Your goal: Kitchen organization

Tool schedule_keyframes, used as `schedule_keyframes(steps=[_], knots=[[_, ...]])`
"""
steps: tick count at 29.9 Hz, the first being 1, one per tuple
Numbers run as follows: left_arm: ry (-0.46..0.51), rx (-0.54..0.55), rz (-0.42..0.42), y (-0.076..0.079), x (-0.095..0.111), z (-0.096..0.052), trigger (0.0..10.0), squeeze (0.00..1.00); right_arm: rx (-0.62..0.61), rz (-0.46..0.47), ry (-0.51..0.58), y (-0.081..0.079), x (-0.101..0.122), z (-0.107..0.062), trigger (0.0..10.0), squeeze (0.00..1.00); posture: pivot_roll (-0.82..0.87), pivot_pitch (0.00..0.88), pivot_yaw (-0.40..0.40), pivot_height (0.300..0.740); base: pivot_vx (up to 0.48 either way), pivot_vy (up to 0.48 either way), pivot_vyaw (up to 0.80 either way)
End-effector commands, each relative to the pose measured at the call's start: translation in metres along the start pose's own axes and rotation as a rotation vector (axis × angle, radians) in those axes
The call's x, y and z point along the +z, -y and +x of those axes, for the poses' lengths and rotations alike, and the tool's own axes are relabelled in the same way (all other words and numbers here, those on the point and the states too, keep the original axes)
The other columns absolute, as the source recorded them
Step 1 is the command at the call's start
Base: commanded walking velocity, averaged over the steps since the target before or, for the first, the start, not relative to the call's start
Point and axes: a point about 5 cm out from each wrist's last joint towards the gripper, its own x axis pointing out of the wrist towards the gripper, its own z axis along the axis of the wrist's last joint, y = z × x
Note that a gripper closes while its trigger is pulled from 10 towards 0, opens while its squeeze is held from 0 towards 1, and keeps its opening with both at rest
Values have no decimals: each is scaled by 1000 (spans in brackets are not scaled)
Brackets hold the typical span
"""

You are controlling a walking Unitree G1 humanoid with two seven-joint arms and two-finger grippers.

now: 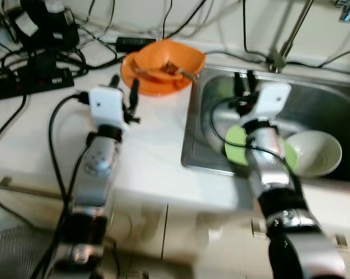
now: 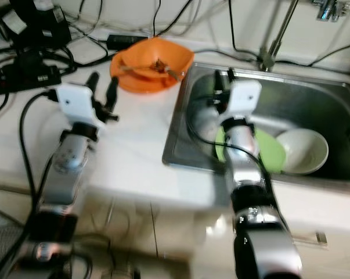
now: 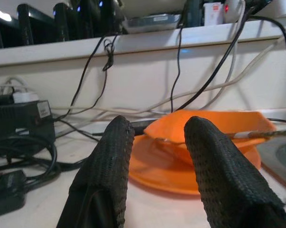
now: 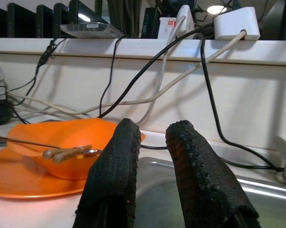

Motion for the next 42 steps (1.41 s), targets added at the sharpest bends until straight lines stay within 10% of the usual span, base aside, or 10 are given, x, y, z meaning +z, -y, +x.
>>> schedule_keyframes(steps=[1,30,42], knots=[[11,-28,-12,9,3,1,10000,0,-34,-21,14,13,3,0,10000,0,156,91,-30,740,292,0,0],[7,-62,-50,15,7,2,10000,0,-33,-22,8,12,2,-1,10000,0,159,100,-29,740,160,0,0],[-152,-146,-131,12,17,22,10000,0,-30,-19,-1,9,1,-1,10000,0,166,101,-23,740,0,0,0]])
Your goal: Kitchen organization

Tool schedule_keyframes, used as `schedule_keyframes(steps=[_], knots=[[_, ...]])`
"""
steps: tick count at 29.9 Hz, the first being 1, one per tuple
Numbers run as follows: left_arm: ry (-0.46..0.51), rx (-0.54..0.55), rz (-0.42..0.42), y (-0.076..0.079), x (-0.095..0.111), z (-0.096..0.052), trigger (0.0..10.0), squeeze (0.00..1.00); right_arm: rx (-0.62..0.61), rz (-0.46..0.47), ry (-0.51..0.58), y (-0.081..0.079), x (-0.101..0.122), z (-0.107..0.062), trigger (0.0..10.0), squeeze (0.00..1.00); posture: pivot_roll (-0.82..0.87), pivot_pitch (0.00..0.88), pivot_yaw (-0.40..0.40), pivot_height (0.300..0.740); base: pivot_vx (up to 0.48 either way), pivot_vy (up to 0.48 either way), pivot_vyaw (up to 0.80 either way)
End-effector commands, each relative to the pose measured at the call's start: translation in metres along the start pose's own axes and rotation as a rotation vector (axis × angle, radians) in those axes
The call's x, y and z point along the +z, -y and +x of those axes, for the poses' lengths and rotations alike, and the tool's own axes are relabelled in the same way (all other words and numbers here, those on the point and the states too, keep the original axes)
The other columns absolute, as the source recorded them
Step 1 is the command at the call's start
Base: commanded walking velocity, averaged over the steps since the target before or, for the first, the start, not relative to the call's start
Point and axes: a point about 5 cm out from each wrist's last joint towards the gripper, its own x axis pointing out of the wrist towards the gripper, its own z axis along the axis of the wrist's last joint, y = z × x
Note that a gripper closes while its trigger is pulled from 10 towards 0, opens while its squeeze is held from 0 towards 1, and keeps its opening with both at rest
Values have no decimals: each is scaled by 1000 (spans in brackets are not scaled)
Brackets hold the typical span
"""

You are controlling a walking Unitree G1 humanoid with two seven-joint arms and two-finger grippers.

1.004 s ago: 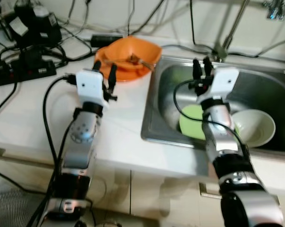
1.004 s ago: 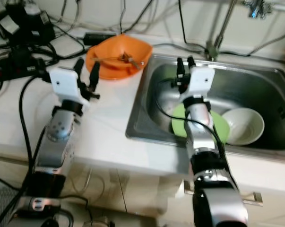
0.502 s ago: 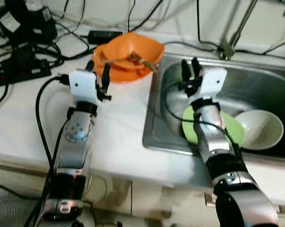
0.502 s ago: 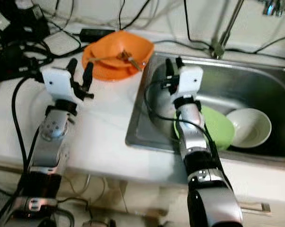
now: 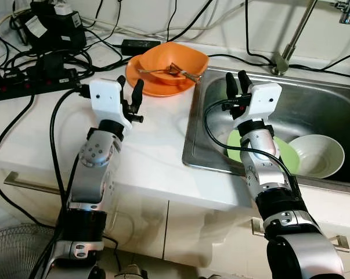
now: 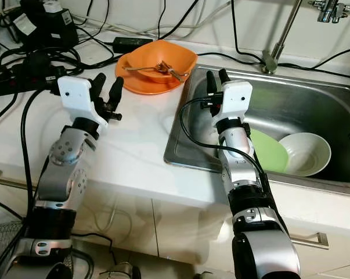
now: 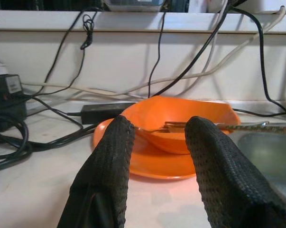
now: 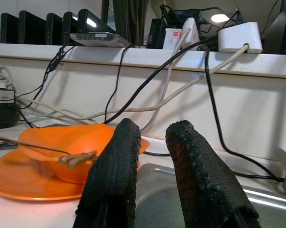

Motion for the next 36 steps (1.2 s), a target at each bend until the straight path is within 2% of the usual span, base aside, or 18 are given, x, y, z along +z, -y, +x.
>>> schedule_keyframes(steps=[1,6,7,8,9,13,16,21,22,23,24,29,36], knots=[[-14,-34,-7,2,5,4,10000,0,-10,-1,-2,2,0,0,10000,0,166,101,-23,740,0,0,0],[-144,-62,-31,-2,6,17,10000,0,-10,1,-5,0,-1,0,10000,0,169,95,-16,740,0,0,0],[-198,-67,-18,-5,3,21,10000,0,-9,2,-7,0,-1,0,10000,0,170,92,-14,740,0,0,0],[-198,-67,-18,-5,3,21,10000,0,-9,2,-7,0,-1,0,10000,0,170,92,-14,740,0,0,0],[-239,-72,-3,-9,1,27,10000,0,-9,2,-7,-1,-1,0,10000,0,170,92,-10,740,0,0,0],[-259,-74,13,-12,3,31,10000,0,-10,4,-5,-2,-1,0,10000,0,171,94,-6,740,0,0,0],[-331,-56,-4,-17,0,40,10000,0,-11,8,-9,-3,-2,0,10000,0,173,96,-2,740,0,0,0],[-358,-46,-17,-20,-1,49,10000,0,-12,12,-10,-4,-2,-1,10000,0,170,98,4,740,0,0,0],[-361,-64,-18,-18,-1,52,10000,94,-11,13,-9,-5,-2,-1,10000,0,167,98,7,740,0,0,0],[-361,-64,-18,-18,-1,52,10000,94,-11,13,-9,-5,-2,-1,10000,0,167,98,7,740,0,0,0],[-366,-66,-29,-18,-2,53,10000,1000,-11,14,-8,-5,-2,-1,10000,0,165,99,10,740,0,0,0],[-395,-69,-77,-15,-5,60,10000,1000,-10,15,-9,-6,-3,-3,10000,0,156,105,18,740,0,0,0],[-384,-106,-87,-11,-3,69,10000,1000,-19,12,-8,-5,-3,-6,10000,0,138,113,32,740,0,0,0]])
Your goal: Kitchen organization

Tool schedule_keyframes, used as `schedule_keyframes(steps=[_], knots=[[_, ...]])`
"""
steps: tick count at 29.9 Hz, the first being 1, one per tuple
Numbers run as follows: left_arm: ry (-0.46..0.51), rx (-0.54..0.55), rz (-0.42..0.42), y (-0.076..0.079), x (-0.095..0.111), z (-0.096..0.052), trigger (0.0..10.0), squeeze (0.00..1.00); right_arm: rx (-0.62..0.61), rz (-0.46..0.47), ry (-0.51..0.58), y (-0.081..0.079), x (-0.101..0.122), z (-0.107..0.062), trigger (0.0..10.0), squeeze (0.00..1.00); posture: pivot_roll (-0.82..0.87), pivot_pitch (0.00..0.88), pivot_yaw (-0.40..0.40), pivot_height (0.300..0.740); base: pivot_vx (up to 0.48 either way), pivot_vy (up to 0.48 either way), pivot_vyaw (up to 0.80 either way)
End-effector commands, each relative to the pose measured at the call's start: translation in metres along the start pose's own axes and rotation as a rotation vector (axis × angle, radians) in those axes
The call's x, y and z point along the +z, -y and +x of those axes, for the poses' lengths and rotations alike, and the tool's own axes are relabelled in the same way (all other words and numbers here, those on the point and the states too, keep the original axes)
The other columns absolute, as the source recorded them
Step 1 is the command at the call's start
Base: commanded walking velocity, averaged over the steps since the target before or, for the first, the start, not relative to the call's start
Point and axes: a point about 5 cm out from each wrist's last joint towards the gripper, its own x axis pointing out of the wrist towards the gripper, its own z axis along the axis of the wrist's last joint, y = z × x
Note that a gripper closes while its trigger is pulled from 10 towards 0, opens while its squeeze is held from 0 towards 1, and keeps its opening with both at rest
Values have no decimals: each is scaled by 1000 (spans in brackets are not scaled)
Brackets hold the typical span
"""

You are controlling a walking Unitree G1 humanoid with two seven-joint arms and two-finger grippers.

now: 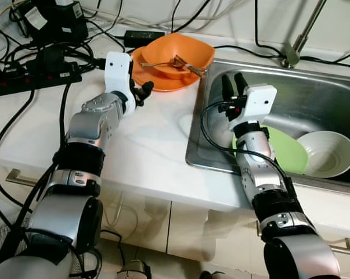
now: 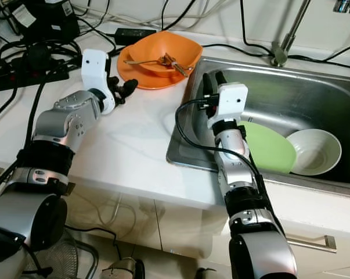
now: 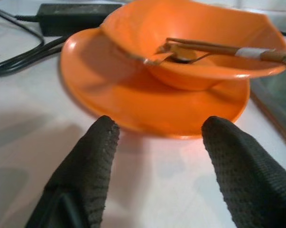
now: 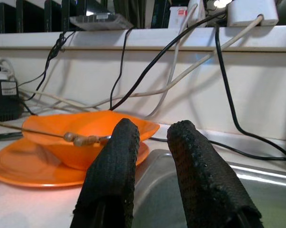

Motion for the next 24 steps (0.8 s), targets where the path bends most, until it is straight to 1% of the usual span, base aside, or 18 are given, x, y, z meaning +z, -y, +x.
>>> schedule_keyframes(steps=[1,6,9,12,13,14,15,16,19,24], knots=[[14,-24,1,4,5,3,10000,1000,-10,-4,-9,1,-2,-5,10000,0,136,116,34,740,0,0,0],[7,-40,7,6,5,6,10000,1000,-11,-3,-6,-1,-3,-8,10000,0,129,121,42,740,0,0,0],[-7,-50,24,6,2,9,10000,1000,-16,1,-12,-2,-4,-11,10000,0,117,129,54,740,0,0,0],[-35,-57,62,7,-3,10,10000,1000,-15,4,-7,-4,-4,-15,10000,0,107,138,61,740,0,0,0],[-43,-55,88,8,-5,11,10000,929,-18,6,-10,-4,-4,-17,10000,0,98,149,69,740,0,0,0],[-47,-54,105,8,-6,12,10000,306,-20,8,-12,-4,-5,-18,10000,0,96,153,72,740,0,0,0],[-49,-54,116,9,-6,13,10000,306,-23,9,-14,-4,-5,-20,10000,0,96,153,72,740,0,0,0],[-44,-55,132,10,-6,13,10000,0,-27,10,-16,-5,-5,-24,10000,0,86,161,78,740,0,0,0],[-42,-56,135,10,-6,14,10000,0,-27,11,-16,-5,-5,-25,10000,0,86,161,78,740,0,0,0],[-18,-58,149,16,-1,17,10000,0,-38,27,-23,-9,-3,-32,10000,0,63,187,88,740,0,0,0]])
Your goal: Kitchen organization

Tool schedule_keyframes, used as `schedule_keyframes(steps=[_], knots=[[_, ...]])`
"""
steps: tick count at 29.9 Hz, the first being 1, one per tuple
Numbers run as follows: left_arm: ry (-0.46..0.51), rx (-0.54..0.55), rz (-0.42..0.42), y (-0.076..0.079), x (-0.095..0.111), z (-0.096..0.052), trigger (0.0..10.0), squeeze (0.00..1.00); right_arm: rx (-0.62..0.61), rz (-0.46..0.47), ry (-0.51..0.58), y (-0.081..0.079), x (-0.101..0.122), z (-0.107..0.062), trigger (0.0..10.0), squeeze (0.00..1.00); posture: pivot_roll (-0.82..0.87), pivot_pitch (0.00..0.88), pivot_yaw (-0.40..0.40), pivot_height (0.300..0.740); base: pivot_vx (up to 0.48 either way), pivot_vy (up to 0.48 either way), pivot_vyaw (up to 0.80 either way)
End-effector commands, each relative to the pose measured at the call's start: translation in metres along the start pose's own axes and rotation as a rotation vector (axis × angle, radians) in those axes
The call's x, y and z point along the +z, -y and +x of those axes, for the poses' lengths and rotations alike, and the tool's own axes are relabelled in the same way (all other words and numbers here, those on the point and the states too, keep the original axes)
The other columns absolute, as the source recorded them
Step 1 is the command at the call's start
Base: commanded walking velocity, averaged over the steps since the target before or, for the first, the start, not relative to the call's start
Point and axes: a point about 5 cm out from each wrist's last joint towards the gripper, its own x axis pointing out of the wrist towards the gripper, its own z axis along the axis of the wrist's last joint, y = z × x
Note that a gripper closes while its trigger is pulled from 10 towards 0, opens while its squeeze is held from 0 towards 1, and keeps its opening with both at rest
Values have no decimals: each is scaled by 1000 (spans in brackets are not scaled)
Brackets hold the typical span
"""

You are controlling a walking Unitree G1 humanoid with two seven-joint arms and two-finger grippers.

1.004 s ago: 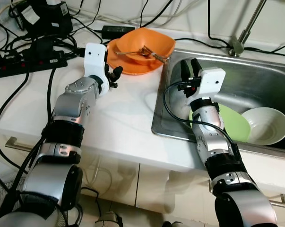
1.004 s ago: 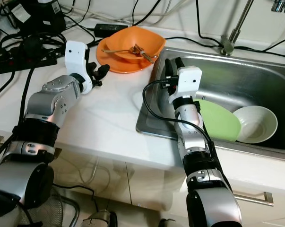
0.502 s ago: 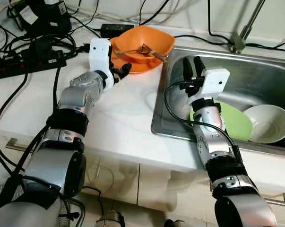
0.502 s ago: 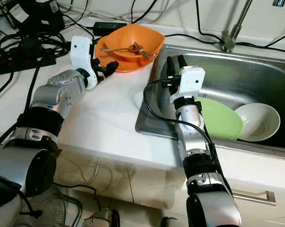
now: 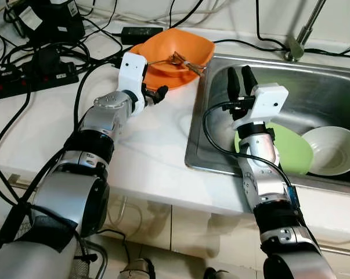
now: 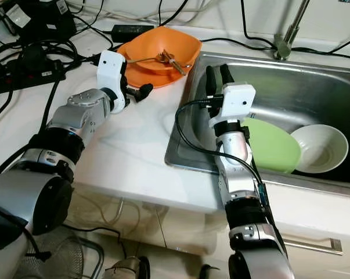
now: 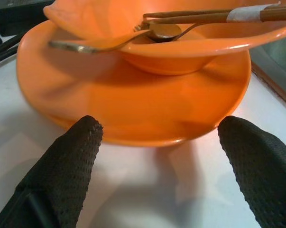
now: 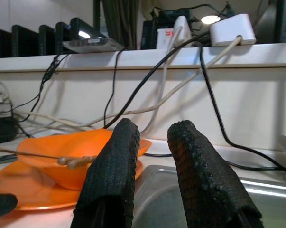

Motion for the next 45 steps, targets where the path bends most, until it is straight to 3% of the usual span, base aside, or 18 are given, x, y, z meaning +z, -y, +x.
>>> schedule_keyframes(steps=[1,22,38,45], knots=[[26,-4,25,4,12,2,10000,0,-13,19,-119,-3,-23,-21,10000,0,57,193,91,740,0,0,0],[16,72,8,-4,20,3,10000,0,-36,13,-152,-3,-19,-36,10000,0,14,217,112,740,0,0,0],[-32,89,-83,-7,14,3,10000,0,-52,-3,-176,3,-15,-44,10000,0,-14,238,113,740,0,0,0],[-102,52,-104,-4,-3,2,10000,0,-62,-13,-188,7,-15,-44,10000,0,-8,231,117,740,0,0,0]])
